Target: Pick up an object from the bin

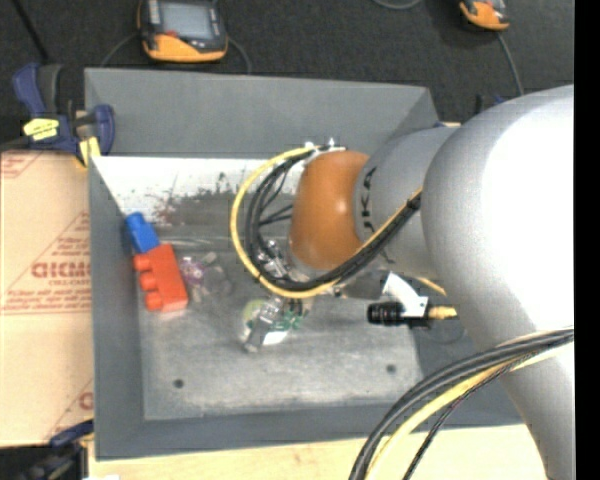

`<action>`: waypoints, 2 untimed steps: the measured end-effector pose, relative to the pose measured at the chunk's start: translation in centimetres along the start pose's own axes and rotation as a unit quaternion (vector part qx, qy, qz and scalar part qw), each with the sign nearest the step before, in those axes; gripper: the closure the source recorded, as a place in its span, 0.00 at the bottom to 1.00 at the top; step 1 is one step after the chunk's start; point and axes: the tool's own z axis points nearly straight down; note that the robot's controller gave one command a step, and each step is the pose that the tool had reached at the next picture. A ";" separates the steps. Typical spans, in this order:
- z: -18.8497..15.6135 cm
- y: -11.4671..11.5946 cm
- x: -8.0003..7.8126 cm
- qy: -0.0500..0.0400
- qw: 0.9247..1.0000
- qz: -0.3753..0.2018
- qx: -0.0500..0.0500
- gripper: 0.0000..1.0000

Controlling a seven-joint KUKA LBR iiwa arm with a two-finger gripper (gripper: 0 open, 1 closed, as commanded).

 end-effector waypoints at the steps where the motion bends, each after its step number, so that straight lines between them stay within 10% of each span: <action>1: -0.3 0.0 0.0 -0.001 1.000 0.001 -0.001 1.00; 2: -3.4 0.3 -0.9 -0.002 1.000 0.002 -0.002 1.00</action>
Offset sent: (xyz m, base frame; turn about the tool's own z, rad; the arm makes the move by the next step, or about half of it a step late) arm 0.0000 0.0000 0.0000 0.0000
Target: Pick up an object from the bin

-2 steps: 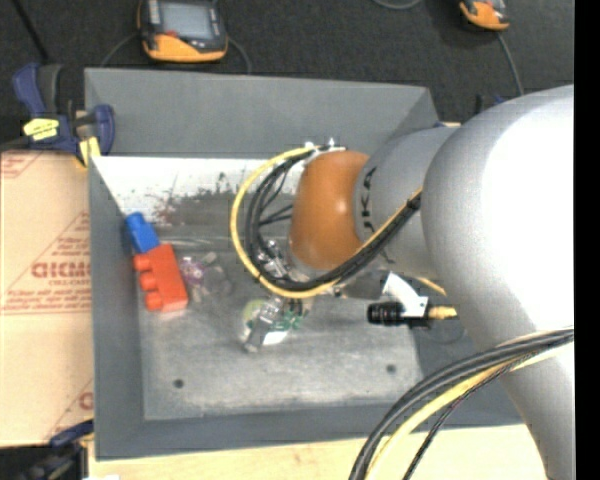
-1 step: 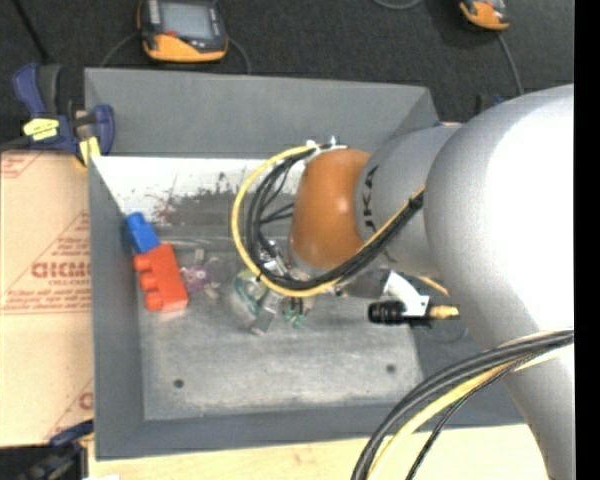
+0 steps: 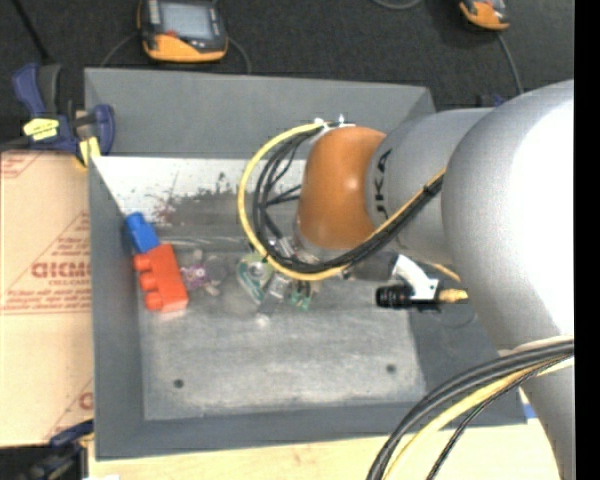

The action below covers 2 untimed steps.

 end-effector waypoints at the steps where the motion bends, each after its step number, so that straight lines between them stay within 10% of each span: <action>1: -2.0 1.1 -0.9 0.000 1.000 0.016 0.000 1.00; 2: -9.4 0.6 -2.4 -0.002 1.000 0.010 -0.001 1.00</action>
Offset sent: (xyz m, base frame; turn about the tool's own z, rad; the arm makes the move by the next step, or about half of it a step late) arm 0.0116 0.0054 0.0190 0.0344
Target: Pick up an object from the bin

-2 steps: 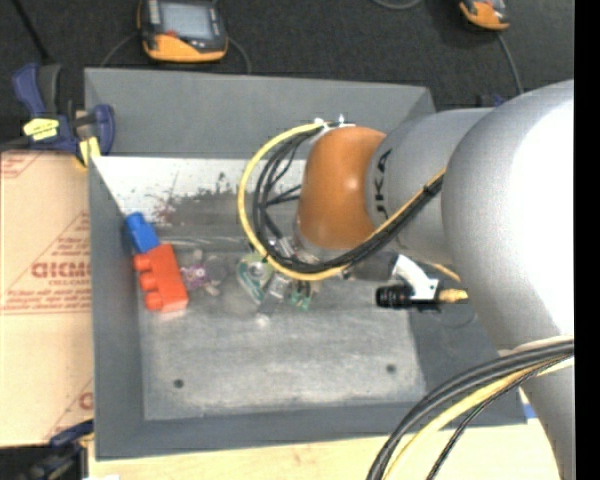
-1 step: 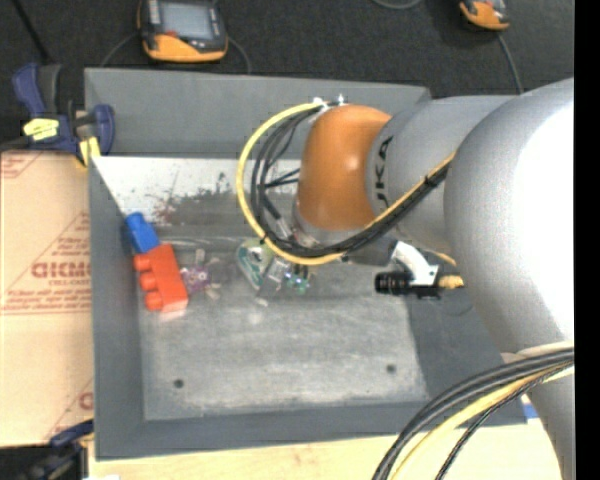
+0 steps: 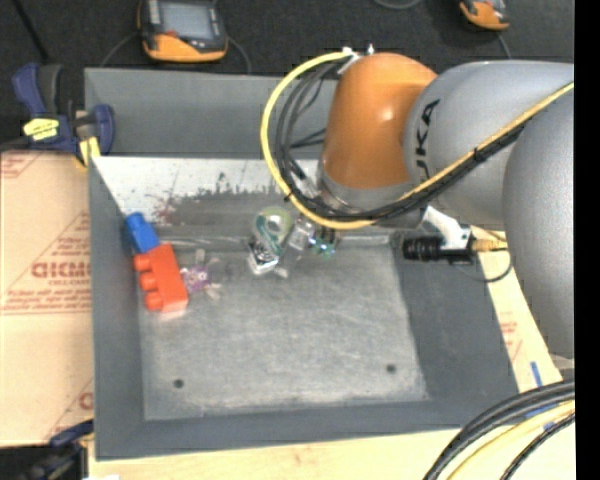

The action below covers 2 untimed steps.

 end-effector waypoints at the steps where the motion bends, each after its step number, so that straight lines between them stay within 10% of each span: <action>1: 1.0 6.6 3.2 0.004 0.994 0.109 0.001 1.00; 2: -6.4 6.1 5.5 0.001 0.995 0.101 0.000 1.00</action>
Offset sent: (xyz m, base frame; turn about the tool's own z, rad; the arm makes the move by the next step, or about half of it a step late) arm 0.0059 0.0708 -0.0099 0.2259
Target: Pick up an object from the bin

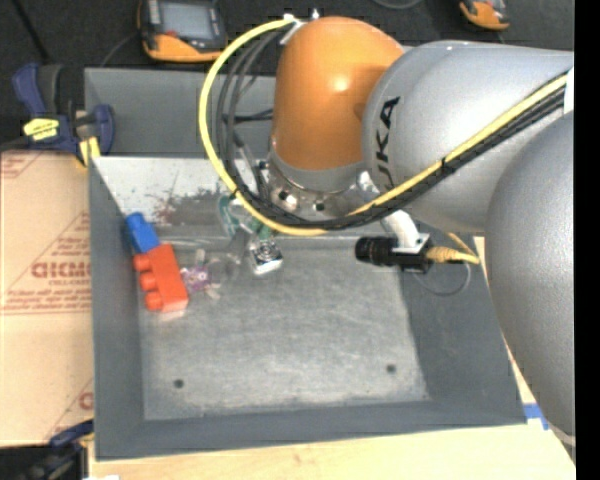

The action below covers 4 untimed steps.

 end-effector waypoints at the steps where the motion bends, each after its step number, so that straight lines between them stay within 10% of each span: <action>1: 7.8 0.5 -0.1 0.003 0.998 0.058 0.006 1.00; 2: 13.7 -3.6 -0.7 0.003 0.999 0.043 0.008 1.00; 3: 6.7 -6.4 2.4 0.001 0.999 0.033 0.001 1.00; 4: 3.1 -7.2 1.0 0.000 1.000 0.023 0.002 1.00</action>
Offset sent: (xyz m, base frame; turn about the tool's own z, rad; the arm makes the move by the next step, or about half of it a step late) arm 0.0051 0.0048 -0.0742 0.1175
